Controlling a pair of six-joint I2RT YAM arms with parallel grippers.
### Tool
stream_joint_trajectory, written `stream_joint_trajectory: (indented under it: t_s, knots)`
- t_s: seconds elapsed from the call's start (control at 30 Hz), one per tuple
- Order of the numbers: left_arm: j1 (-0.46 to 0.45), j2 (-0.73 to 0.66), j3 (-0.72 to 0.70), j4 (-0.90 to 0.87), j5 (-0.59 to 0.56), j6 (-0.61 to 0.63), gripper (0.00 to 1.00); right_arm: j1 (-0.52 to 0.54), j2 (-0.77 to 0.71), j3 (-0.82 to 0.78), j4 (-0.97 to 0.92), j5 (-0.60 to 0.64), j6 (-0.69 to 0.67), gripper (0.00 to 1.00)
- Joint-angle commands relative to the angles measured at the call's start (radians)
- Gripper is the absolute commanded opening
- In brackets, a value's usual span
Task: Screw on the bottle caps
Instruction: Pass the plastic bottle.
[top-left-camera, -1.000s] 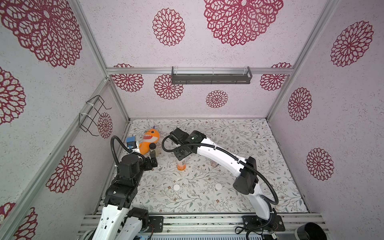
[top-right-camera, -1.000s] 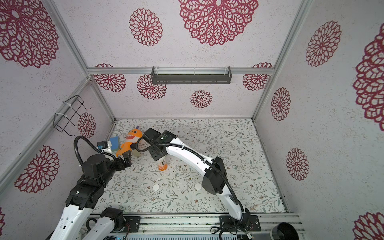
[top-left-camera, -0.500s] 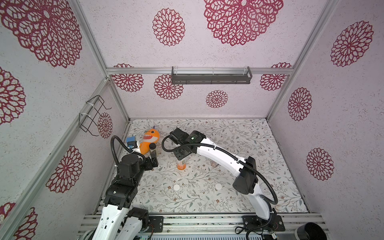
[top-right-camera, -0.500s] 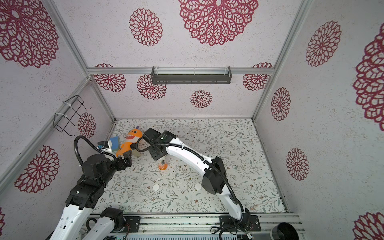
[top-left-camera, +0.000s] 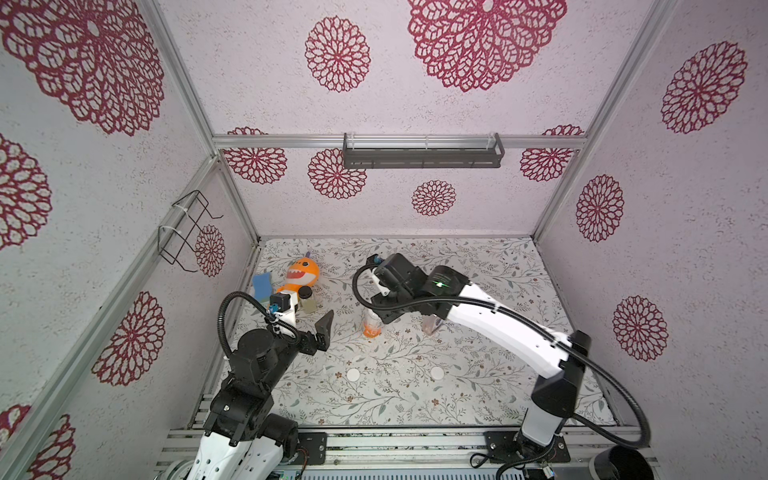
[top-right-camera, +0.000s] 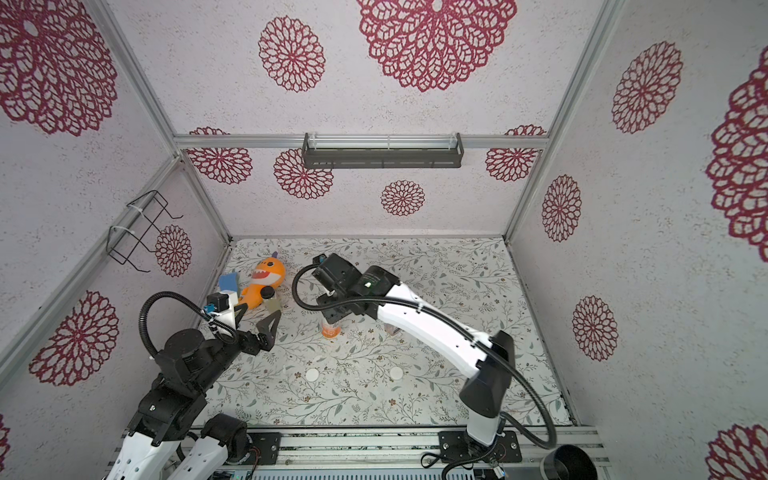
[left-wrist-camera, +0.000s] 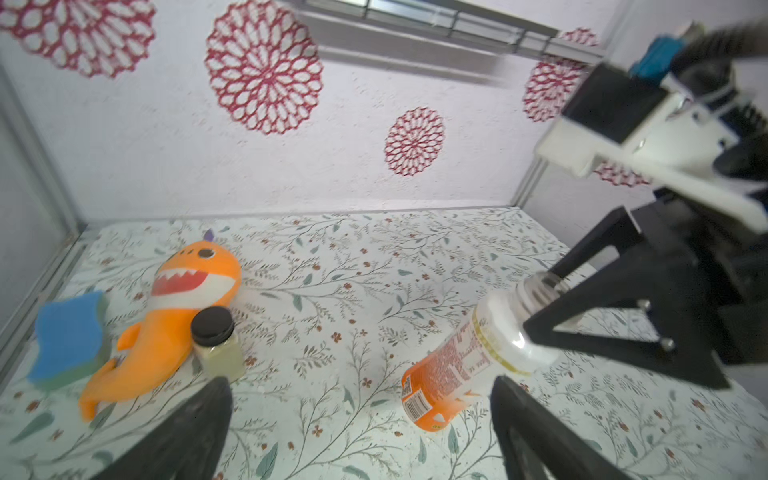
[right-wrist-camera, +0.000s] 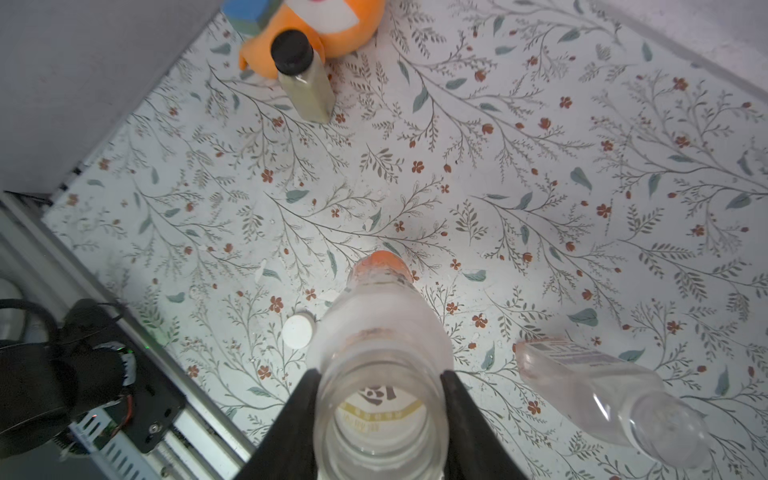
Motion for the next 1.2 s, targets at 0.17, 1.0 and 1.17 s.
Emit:
stream_joint_trajectory:
  t_s: [0.17,1.0,1.17]
  knots:
    - [-0.235,0.034,0.010,-0.004,0.209,0.347,0.99,-0.005,-0.310,-0.178,0.107,-0.080,-0.001,0.41]
    - [-0.525,0.181,-0.085,0.100,-0.062,0.529,0.92,0.018,-0.423,-0.383,0.252,-0.370,-0.024,0.44]
    - [-0.527,0.173,-0.092,0.098,-0.044,0.528,0.83,0.019,-0.408,-0.381,0.258,-0.371,-0.025,0.44]
